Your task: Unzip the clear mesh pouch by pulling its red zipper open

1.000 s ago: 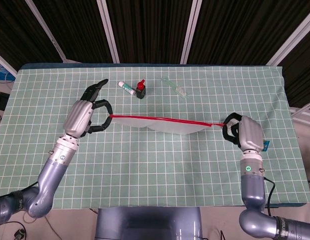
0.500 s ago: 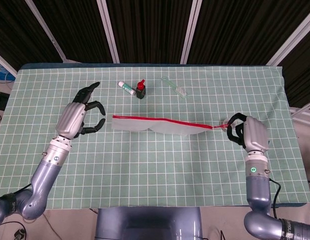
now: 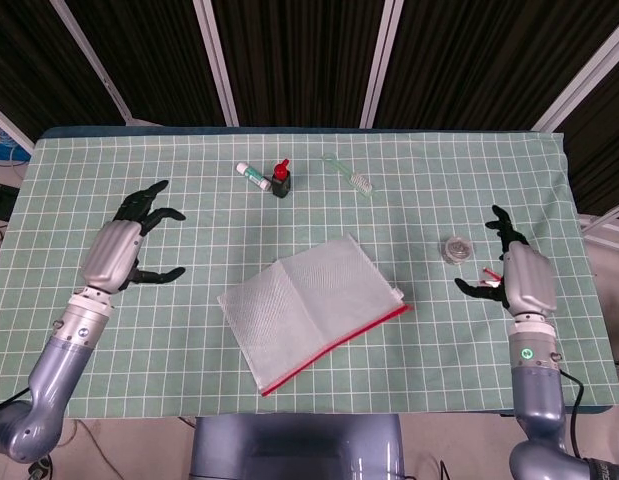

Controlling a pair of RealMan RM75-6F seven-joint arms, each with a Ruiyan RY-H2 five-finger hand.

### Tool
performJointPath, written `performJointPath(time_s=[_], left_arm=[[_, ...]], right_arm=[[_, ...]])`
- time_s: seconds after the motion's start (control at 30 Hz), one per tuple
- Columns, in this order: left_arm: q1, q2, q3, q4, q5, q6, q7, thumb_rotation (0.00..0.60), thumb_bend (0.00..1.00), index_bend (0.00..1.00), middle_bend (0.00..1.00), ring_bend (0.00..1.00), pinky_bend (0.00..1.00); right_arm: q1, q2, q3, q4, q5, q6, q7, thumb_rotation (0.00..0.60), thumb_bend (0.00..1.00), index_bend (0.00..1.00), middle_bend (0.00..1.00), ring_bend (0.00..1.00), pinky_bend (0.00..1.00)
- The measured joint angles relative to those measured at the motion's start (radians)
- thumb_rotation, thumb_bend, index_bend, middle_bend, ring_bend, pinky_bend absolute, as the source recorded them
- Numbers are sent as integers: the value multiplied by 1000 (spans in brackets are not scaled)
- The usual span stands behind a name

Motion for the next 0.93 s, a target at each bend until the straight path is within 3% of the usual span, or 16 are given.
performJointPath(time_s=[0.3, 0.57, 0.73, 0.93], left_arm=[[148, 78, 126, 9, 142, 97, -20, 600, 88, 126, 0, 0, 0], [316, 100, 250, 148, 260, 231, -6, 600, 0, 1, 0, 0, 0], [385, 93, 282, 243, 283, 281, -44, 600, 0, 0, 0, 0, 0], [446, 51, 293, 361, 328, 363, -89, 600, 0, 0, 0, 0, 0]], right_arm=[[-110, 70, -142, 13, -226, -4, 50, 600, 118, 0, 43, 70, 281], [-238, 92, -287, 169, -493, 58, 108, 600, 95, 0, 0, 0, 246], [-324, 82, -351, 311, -603, 119, 195, 600, 79, 0, 0, 0, 245], [-394, 65, -377, 422, -642, 156, 305, 600, 68, 0, 0, 0, 244]])
